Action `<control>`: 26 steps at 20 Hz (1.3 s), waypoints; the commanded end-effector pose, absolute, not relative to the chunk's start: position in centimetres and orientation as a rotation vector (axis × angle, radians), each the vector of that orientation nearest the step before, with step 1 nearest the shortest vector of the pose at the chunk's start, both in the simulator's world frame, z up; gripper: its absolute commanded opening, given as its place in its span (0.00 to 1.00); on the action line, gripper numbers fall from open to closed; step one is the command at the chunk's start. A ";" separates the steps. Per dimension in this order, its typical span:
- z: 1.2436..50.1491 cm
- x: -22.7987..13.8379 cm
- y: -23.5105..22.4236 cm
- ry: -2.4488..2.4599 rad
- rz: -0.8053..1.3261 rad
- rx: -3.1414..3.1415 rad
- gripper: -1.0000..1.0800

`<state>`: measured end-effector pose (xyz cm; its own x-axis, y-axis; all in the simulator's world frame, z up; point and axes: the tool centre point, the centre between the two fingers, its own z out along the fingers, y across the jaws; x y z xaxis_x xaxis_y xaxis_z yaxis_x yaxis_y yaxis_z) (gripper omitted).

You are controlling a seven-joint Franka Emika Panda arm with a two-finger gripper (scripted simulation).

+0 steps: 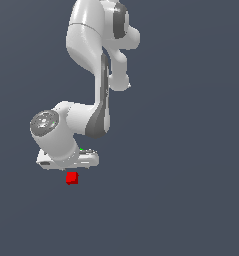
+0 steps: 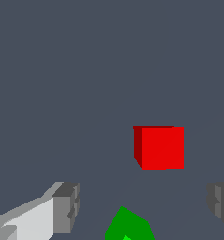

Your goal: Stack the red cube on top of the green cube.

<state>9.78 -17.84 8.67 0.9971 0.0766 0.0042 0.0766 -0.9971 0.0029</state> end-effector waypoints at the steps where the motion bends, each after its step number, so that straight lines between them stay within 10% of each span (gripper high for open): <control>1: 8.2 10.4 -18.7 0.129 0.005 3.137 0.96; 26: 4.5 11.9 -20.5 0.145 0.000 3.138 0.96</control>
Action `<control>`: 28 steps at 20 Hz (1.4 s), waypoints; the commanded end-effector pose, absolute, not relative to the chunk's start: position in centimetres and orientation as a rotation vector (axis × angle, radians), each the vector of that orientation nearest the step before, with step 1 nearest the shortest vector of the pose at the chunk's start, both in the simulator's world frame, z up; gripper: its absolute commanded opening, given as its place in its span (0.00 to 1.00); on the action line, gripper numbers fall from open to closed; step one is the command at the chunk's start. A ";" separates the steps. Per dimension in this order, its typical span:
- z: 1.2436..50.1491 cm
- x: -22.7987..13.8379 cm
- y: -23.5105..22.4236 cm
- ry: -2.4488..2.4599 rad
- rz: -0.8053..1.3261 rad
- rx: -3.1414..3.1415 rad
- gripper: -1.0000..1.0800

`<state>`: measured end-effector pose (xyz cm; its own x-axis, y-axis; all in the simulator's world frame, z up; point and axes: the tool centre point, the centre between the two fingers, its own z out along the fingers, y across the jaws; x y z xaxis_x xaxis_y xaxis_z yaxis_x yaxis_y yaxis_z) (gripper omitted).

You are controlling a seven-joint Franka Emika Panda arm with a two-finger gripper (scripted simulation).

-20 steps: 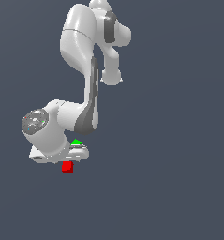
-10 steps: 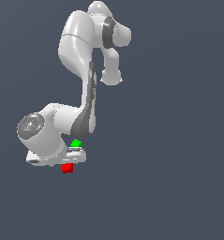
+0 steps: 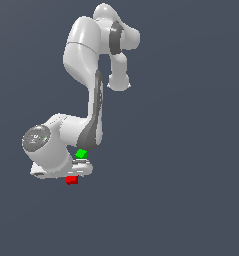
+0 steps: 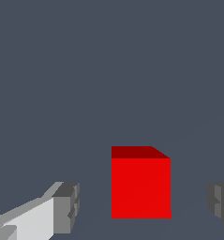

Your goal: Stack the red cube on top of the green cube.

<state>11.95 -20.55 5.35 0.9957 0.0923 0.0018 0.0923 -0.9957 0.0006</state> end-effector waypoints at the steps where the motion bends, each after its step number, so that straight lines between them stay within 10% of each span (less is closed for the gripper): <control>1: 3.9 11.9 -20.5 0.145 0.000 3.138 0.96; 11: 2.0 12.0 -20.6 0.145 0.000 3.138 0.96; 12: 2.0 12.0 -20.6 0.145 0.000 3.138 0.00; 28: 2.9 11.9 -20.5 0.145 -0.001 3.138 0.00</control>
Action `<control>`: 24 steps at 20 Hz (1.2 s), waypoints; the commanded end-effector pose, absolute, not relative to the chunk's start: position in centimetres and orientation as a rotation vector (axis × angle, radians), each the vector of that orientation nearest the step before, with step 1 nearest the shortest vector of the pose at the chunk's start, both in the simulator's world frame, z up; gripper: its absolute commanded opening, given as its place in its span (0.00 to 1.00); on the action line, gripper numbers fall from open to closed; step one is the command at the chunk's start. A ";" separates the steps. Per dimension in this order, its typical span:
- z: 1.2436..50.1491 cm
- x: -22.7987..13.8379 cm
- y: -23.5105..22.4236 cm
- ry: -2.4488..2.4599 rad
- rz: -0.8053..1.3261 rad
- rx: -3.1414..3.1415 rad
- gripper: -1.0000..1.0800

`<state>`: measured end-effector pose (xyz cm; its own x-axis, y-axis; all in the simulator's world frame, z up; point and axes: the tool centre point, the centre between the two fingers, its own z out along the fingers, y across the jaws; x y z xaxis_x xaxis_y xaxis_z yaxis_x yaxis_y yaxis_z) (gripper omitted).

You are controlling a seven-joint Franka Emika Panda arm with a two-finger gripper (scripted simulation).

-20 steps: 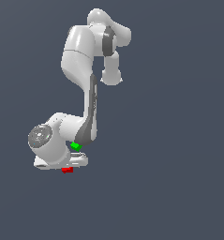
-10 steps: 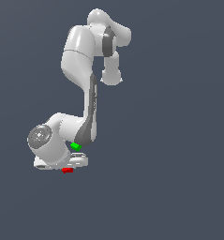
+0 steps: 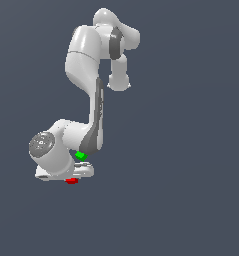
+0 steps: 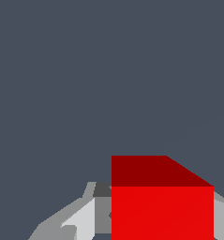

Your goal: Stack the red cube on top of the green cube.

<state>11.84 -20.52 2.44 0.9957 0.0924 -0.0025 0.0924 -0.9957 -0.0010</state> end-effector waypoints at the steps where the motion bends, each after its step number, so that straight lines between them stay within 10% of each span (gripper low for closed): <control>1: 3.3 11.9 -20.5 -0.145 0.001 -3.138 0.00; 24: 12.0 11.9 -20.5 -0.146 -0.001 -3.138 0.00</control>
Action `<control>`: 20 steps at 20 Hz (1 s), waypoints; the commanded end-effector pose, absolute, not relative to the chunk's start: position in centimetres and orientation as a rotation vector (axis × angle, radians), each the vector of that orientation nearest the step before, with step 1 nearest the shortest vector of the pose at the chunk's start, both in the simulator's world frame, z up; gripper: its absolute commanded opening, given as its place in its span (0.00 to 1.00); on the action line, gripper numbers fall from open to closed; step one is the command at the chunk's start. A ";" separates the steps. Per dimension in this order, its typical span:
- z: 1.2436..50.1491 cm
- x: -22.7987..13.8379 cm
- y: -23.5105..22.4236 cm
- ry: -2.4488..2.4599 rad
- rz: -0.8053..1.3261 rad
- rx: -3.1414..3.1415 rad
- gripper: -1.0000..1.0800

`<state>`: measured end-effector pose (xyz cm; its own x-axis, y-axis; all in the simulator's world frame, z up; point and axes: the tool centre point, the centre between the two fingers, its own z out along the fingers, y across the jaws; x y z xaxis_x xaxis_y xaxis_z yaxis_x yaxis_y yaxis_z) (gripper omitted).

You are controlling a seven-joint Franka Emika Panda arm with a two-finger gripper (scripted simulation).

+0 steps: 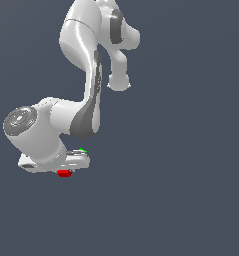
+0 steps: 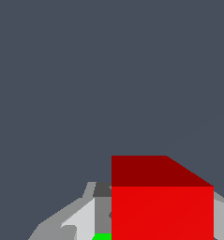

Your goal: Stack the red cube on top of the green cube.

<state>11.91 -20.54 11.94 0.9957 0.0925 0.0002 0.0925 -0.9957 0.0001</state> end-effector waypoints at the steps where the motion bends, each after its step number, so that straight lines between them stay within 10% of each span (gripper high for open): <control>1: 11.9 11.9 -20.5 0.145 0.001 3.138 0.00; 20: 9.6 7.2 -19.7 0.145 0.001 3.138 0.00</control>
<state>7.84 -19.78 9.87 0.9957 0.0926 0.0002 0.0926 -0.9957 0.0000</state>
